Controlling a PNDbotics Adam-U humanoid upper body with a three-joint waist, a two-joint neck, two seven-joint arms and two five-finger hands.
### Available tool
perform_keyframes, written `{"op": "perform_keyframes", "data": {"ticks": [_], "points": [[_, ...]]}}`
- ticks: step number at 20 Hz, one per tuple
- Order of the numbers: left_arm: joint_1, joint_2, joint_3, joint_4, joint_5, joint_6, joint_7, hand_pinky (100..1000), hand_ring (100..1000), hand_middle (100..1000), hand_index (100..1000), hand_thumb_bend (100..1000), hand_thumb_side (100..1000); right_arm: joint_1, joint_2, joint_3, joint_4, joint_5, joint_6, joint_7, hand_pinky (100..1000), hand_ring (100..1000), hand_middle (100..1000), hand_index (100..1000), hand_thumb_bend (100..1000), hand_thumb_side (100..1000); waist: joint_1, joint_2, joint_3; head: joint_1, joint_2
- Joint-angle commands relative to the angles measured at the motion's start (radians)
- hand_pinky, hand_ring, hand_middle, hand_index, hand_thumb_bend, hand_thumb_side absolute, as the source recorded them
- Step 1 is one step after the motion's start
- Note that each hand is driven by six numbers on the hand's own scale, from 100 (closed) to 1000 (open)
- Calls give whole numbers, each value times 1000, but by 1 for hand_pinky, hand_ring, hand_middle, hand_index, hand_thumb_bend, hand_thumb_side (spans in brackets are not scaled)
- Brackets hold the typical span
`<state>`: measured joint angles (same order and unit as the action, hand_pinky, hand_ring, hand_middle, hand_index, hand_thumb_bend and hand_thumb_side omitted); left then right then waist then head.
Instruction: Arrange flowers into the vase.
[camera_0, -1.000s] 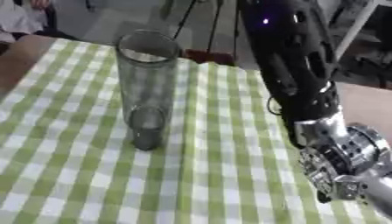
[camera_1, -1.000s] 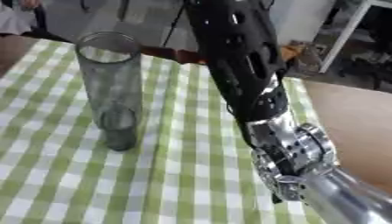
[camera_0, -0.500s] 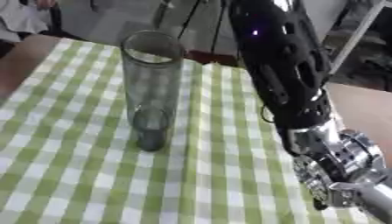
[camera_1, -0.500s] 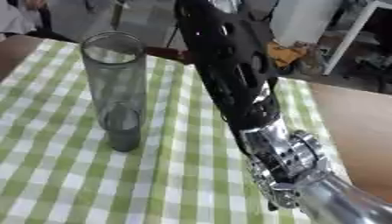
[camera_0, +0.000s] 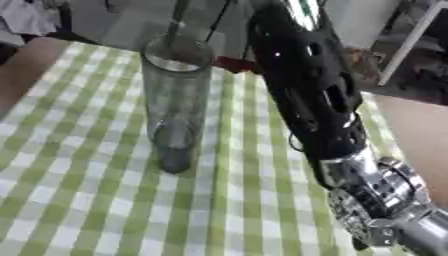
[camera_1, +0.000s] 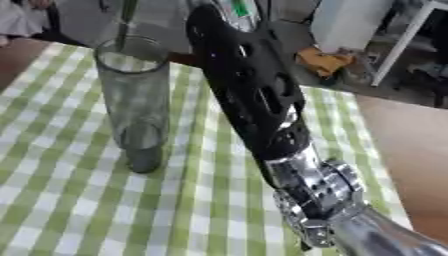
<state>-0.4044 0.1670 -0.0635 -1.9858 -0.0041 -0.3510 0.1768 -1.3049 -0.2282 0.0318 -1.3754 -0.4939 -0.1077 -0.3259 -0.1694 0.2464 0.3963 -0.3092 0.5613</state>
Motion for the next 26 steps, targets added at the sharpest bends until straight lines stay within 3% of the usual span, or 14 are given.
{"op": "perform_keyframes", "data": {"ticks": [1,16,26], "points": [[-14,3,1,-14,4,-1,-1,588,879,913,915,100,862,-14,-8,10,-19,12,1,18,100,100,100,100,100,438,9,-15,2,-2,-7],[-11,0,2,-14,2,-1,3,587,878,913,914,100,866,14,-15,73,21,69,-14,116,100,100,100,100,100,479,4,-13,5,2,-8],[-12,-2,3,-14,3,0,3,586,878,913,914,100,867,30,-14,83,40,117,-40,156,100,100,100,100,100,519,4,-9,6,4,-14]]}}
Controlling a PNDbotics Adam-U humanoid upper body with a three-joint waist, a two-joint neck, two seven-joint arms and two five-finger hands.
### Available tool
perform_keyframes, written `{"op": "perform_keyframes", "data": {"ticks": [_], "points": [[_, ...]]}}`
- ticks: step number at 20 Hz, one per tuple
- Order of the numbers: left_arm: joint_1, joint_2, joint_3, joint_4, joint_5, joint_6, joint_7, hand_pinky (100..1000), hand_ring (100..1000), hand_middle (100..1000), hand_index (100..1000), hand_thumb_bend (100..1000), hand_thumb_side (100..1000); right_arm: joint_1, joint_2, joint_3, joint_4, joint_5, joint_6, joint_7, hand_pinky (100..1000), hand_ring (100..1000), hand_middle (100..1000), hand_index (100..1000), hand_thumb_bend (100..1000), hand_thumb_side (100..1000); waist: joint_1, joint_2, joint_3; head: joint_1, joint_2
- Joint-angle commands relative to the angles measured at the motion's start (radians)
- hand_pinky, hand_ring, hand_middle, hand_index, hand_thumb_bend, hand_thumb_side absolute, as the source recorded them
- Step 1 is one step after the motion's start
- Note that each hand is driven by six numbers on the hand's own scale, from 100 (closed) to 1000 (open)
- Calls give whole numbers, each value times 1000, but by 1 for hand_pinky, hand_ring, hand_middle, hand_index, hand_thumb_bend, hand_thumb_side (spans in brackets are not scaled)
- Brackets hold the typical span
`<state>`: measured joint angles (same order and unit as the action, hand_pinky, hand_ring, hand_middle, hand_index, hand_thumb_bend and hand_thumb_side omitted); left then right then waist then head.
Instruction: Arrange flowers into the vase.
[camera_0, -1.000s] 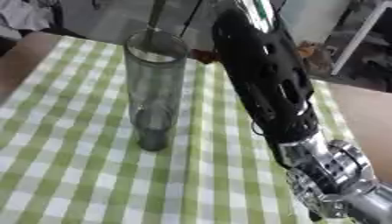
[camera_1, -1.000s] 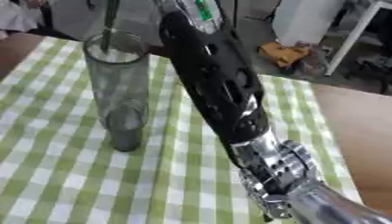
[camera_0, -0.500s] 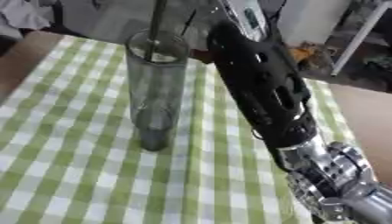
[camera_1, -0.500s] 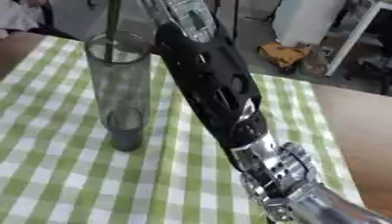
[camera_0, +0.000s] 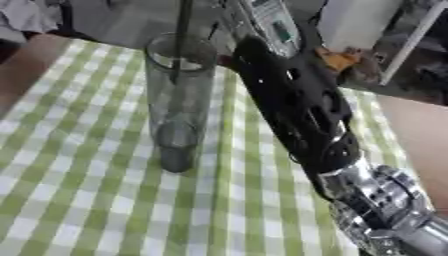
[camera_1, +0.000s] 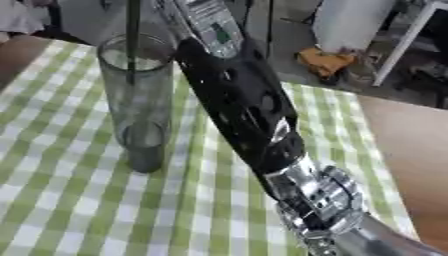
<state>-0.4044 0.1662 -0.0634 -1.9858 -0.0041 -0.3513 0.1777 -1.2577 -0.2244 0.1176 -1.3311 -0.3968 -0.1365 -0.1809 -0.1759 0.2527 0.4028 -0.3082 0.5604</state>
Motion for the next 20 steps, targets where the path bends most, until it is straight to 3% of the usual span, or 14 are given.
{"op": "perform_keyframes", "data": {"ticks": [1,4,17,19,20], "points": [[-12,-1,3,-14,3,0,3,586,878,912,914,100,867,-16,-18,-3,-1,24,-17,14,100,100,100,100,110,524,11,-15,-1,3,-13],[-13,0,2,-14,4,0,2,586,878,911,914,100,867,-14,-20,-5,7,41,-32,20,114,105,100,100,256,588,11,-14,-4,6,-13],[-13,-1,4,-14,3,2,4,588,877,911,915,100,860,-2,-29,-5,30,117,15,18,213,273,100,100,337,645,15,-20,-15,10,-12],[-13,-1,4,-14,4,3,4,588,877,911,915,100,860,1,-29,-5,30,124,23,17,229,300,112,100,346,658,15,-22,-16,11,-13],[-13,-1,4,-14,4,3,4,588,877,911,915,100,860,2,-30,-5,31,128,26,17,262,333,162,109,370,690,15,-23,-17,12,-13]]}}
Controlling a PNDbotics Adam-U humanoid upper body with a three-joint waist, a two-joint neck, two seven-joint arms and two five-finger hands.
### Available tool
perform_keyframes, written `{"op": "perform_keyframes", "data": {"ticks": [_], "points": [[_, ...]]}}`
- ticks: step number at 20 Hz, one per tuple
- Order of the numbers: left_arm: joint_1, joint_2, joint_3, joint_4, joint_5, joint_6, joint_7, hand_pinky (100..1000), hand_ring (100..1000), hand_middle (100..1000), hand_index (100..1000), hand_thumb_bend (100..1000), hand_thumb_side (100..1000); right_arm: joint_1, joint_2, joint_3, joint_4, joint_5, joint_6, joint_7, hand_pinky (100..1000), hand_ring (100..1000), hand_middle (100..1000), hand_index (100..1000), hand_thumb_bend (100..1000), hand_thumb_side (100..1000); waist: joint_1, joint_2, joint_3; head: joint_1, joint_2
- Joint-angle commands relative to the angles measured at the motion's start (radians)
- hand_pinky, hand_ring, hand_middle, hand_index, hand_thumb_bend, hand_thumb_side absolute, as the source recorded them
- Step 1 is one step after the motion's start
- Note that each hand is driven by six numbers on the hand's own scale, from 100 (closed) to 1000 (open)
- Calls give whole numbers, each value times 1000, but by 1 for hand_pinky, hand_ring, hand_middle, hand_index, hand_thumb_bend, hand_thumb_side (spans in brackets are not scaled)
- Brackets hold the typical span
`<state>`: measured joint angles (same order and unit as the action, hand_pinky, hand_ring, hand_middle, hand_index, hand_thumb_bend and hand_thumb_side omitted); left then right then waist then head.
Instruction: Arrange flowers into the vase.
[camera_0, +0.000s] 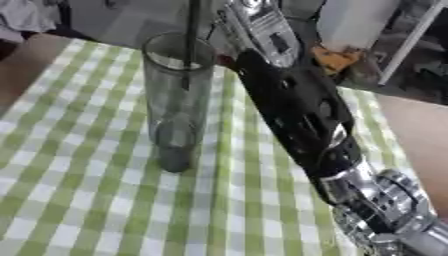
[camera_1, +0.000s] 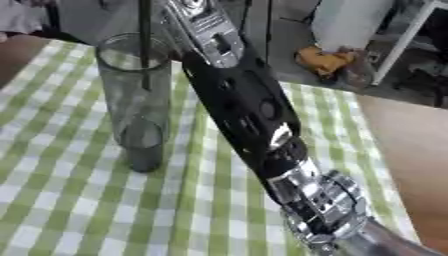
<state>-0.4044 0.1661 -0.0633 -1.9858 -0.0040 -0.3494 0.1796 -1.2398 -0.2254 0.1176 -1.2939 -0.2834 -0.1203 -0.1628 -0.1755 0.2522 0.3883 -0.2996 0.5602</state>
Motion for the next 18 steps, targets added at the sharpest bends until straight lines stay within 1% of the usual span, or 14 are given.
{"op": "perform_keyframes", "data": {"ticks": [1,4,10,13,18], "points": [[-12,-1,4,-14,3,1,2,588,877,911,915,100,859,-15,-31,-4,-6,21,13,0,275,345,180,118,373,707,15,-24,-3,4,-12],[-11,0,5,-14,3,2,3,589,876,910,915,100,858,-12,-37,-4,-3,45,23,1,300,362,213,147,391,759,15,-26,-4,8,-11],[-10,-1,6,-14,2,3,4,589,877,910,915,100,857,-4,-41,-5,-7,71,45,-8,342,400,264,202,426,800,15,-28,-6,11,-12],[-10,-1,6,-14,1,3,5,589,877,911,915,100,857,1,-44,-3,-12,77,44,-10,363,416,278,264,429,810,16,-29,-6,14,-12],[-9,-1,7,-14,0,3,6,589,876,911,916,100,855,9,-54,0,-15,103,33,-7,414,451,302,288,431,832,17,-31,-7,18,-19]]}}
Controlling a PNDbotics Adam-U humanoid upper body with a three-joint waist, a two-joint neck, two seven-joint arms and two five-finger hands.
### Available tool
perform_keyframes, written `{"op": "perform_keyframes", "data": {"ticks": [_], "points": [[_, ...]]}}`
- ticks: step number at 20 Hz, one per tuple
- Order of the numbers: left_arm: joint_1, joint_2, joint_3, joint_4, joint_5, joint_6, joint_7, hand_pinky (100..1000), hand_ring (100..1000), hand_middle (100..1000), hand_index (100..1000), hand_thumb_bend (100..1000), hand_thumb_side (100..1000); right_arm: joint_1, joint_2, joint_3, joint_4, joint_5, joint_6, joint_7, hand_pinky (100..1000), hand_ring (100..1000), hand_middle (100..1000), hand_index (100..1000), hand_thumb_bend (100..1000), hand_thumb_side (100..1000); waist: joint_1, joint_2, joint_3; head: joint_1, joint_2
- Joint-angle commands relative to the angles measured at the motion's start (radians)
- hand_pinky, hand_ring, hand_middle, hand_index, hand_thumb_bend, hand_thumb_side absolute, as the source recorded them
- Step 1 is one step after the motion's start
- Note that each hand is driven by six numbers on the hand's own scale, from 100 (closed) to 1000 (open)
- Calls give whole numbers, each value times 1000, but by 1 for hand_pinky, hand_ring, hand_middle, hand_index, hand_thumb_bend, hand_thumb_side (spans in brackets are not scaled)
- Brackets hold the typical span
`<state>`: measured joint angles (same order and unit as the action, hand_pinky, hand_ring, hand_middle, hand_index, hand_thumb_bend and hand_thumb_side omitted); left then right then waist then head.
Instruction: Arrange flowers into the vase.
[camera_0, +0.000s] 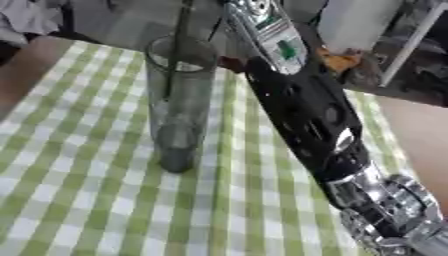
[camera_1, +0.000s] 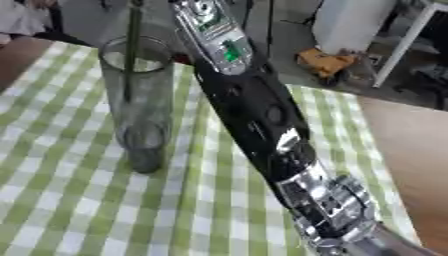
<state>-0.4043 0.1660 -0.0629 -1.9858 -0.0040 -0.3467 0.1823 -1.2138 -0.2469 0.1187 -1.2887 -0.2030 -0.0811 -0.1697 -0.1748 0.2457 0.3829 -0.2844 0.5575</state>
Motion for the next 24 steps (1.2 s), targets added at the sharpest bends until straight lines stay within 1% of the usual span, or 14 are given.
{"op": "perform_keyframes", "data": {"ticks": [1,4,7,11,14,16,17,20,24], "points": [[-9,-1,7,-14,0,1,4,589,876,911,916,100,855,-15,-35,-1,-21,29,-9,0,421,456,308,290,429,836,17,-25,-2,5,-21],[-8,-1,8,-14,0,1,5,590,876,910,916,100,853,-11,-44,1,-23,51,-11,5,427,461,312,286,410,823,20,-27,-3,11,-38],[-7,-1,9,-14,-1,1,6,590,876,910,916,100,853,-9,-54,3,-23,78,-2,20,426,460,307,277,378,794,21,-29,-5,15,-54],[-5,0,9,-14,-2,2,7,590,876,910,916,100,852,-8,-71,5,-28,130,11,58,432,467,309,278,391,815,22,-31,-6,20,-69],[-4,0,10,-14,-2,2,7,590,877,911,916,100,853,-6,-80,5,-29,172,11,92,445,480,317,283,384,811,23,-32,-8,21,-75],[-4,0,10,-14,-2,2,8,590,876,911,916,100,852,-6,-86,6,-30,199,6,117,458,495,334,296,396,836,23,-33,-8,22,-77],[-4,1,10,-14,-3,2,8,589,876,911,916,100,852,-5,-89,8,-30,217,4,134,462,499,338,298,386,835,22,-33,-8,23,-77],[-3,0,10,-14,-3,3,8,589,876,911,916,100,853,-5,-94,4,-31,263,-1,172,469,505,343,289,378,835,22,-32,-9,24,-79],[-3,0,10,-14,-2,3,8,589,876,911,915,100,853,-21,-67,-2,-13,319,-2,198,474,507,344,283,376,825,24,-31,-8,24,-78]]}}
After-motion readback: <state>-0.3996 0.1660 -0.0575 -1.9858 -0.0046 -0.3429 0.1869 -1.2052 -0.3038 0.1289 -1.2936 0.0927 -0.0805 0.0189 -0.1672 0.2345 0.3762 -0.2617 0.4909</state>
